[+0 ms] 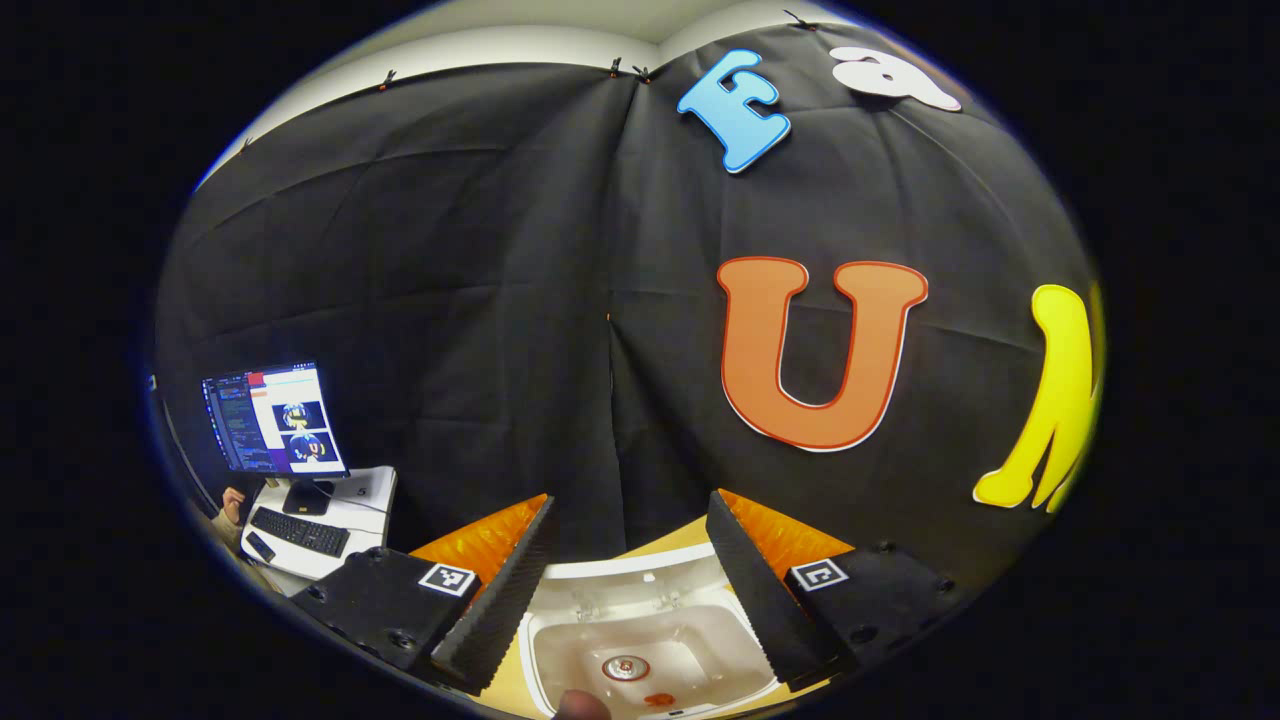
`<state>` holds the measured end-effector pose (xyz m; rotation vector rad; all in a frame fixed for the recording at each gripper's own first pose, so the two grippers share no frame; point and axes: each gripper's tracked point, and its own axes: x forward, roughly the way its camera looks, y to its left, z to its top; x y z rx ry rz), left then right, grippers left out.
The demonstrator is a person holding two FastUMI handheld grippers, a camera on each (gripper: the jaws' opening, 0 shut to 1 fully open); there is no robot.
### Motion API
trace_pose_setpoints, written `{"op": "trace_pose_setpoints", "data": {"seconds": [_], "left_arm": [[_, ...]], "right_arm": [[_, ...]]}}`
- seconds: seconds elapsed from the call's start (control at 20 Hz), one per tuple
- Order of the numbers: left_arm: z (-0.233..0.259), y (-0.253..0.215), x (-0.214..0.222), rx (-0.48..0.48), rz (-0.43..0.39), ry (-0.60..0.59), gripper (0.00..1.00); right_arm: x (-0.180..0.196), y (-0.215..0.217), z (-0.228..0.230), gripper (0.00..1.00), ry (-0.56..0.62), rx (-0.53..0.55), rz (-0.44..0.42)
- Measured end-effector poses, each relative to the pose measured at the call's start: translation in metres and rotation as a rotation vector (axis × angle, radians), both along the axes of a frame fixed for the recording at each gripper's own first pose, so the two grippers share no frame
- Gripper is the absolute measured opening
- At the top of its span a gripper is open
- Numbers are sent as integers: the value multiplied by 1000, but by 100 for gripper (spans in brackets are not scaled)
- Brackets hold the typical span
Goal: Press the lid of the desktop garbage bin to open it, pick up the crumpled paper on the desktop and throw it into the bin, then pick up the pop can on the desktop and drop it into the bin, and finally close the garbage bin lid.
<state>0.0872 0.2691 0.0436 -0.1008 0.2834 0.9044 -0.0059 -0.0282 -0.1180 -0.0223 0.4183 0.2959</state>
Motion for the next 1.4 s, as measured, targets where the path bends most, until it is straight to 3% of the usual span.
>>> {"op": "trace_pose_setpoints", "data": {"seconds": [0.25,0.4,0.85,1.05,1.1,1.2,1.4], "left_arm": [[-45,-59,-30,-38,-35,7,98],[-76,-79,-45,-77,-17,-1,98],[-152,-85,-49,-150,9,42,97],[-155,-88,-48,-74,2,60,94],[-157,-90,-47,-52,-1,30,100],[-158,-91,-48,-41,-23,64,94],[-162,-95,-49,-38,-42,67,95]], "right_arm": [[-5,0,-8,92,4,4,39],[-11,-8,-11,93,3,-16,58],[-16,-28,-24,92,42,-33,35],[-23,-30,-33,92,68,-17,16],[-24,-30,-33,92,72,-10,12],[-24,-31,-32,92,69,0,1],[-22,-31,-37,92,81,17,-15]]}}
